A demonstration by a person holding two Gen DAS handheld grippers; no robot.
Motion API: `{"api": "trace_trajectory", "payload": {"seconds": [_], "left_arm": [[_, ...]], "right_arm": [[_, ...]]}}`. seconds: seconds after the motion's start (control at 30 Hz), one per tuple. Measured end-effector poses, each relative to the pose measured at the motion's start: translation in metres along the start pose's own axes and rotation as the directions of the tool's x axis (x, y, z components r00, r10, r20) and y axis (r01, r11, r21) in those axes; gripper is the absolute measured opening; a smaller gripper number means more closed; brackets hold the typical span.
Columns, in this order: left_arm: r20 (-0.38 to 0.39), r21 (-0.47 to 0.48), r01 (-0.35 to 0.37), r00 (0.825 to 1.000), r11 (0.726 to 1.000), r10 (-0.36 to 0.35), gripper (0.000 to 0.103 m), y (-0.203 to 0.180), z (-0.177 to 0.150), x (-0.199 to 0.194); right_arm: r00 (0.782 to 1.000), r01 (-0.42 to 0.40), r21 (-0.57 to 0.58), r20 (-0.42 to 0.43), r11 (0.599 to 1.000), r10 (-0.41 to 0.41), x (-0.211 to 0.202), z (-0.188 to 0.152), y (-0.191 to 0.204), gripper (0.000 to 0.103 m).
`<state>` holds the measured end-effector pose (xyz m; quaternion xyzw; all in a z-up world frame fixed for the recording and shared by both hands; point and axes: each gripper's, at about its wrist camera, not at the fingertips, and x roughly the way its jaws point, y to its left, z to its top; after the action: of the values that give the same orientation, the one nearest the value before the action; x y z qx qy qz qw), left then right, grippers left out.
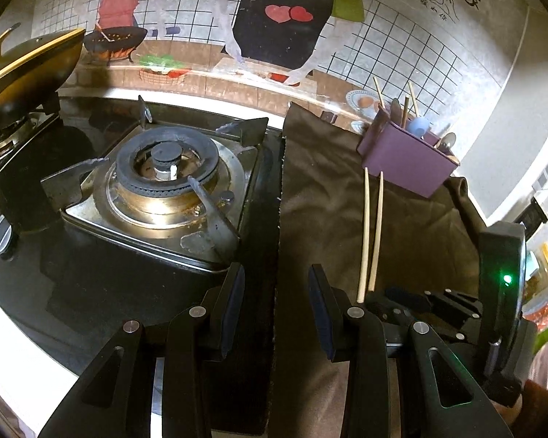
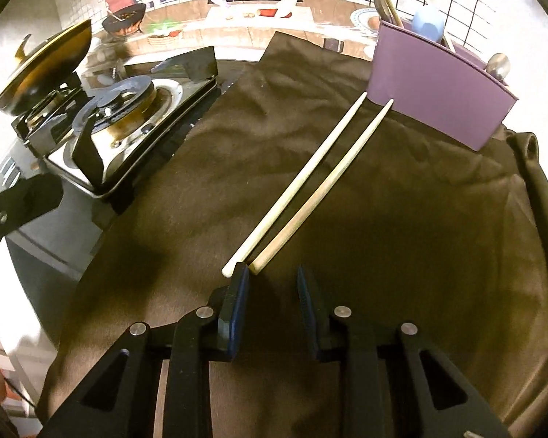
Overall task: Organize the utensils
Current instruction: 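Move both tools back to the last two pale chopsticks on the cloth, then grasp one pale chopstick with the right gripper while the left gripper grasps the other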
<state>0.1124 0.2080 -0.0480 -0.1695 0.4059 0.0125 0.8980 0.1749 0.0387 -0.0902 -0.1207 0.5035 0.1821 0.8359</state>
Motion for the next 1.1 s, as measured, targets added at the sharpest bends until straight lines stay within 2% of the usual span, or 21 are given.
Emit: {"api": "trace_trajectory", "payload": {"seconds": [0.5,0.53,0.57,0.63,0.77,0.93,1.03,1.1], "left_arm": [[-0.025,-0.015,-0.012,1.0,1.0,0.012,0.037,-0.008,-0.002,0.007],[-0.026,-0.013,-0.015,1.0,1.0,0.015,0.038,-0.009,-0.002,0.007],[-0.025,-0.01,-0.016,1.0,1.0,0.016,0.037,-0.01,-0.003,0.007],[-0.029,-0.001,-0.012,1.0,1.0,0.012,0.037,-0.012,-0.003,0.008],[-0.056,0.032,0.025,0.998,0.999,-0.023,0.037,-0.025,-0.005,0.015],[-0.13,0.103,0.067,0.99,0.992,-0.054,0.037,-0.056,-0.013,0.038],[-0.139,0.172,0.025,0.99,0.985,-0.001,0.037,-0.078,-0.018,0.056],[-0.134,0.207,-0.012,0.99,0.978,0.04,0.036,-0.088,-0.02,0.065]], "right_arm": [[1.0,0.024,0.004,0.006,1.0,-0.024,0.003,0.006,0.002,0.03],[1.0,0.022,0.005,0.008,1.0,-0.022,0.003,0.006,0.001,0.024],[1.0,0.016,0.014,0.009,1.0,-0.016,0.002,0.006,-0.002,0.013],[1.0,0.011,0.036,0.006,0.999,-0.011,0.0,0.005,-0.009,0.005],[0.999,0.043,0.068,0.001,0.997,-0.044,-0.007,-0.004,-0.041,0.003],[0.997,0.081,0.122,-0.004,0.989,-0.081,-0.019,-0.021,-0.091,0.003],[0.996,0.094,0.154,-0.016,0.984,-0.093,-0.024,-0.032,-0.117,0.003],[0.998,0.06,0.187,-0.018,0.981,-0.058,-0.026,-0.039,-0.131,0.004]]}}
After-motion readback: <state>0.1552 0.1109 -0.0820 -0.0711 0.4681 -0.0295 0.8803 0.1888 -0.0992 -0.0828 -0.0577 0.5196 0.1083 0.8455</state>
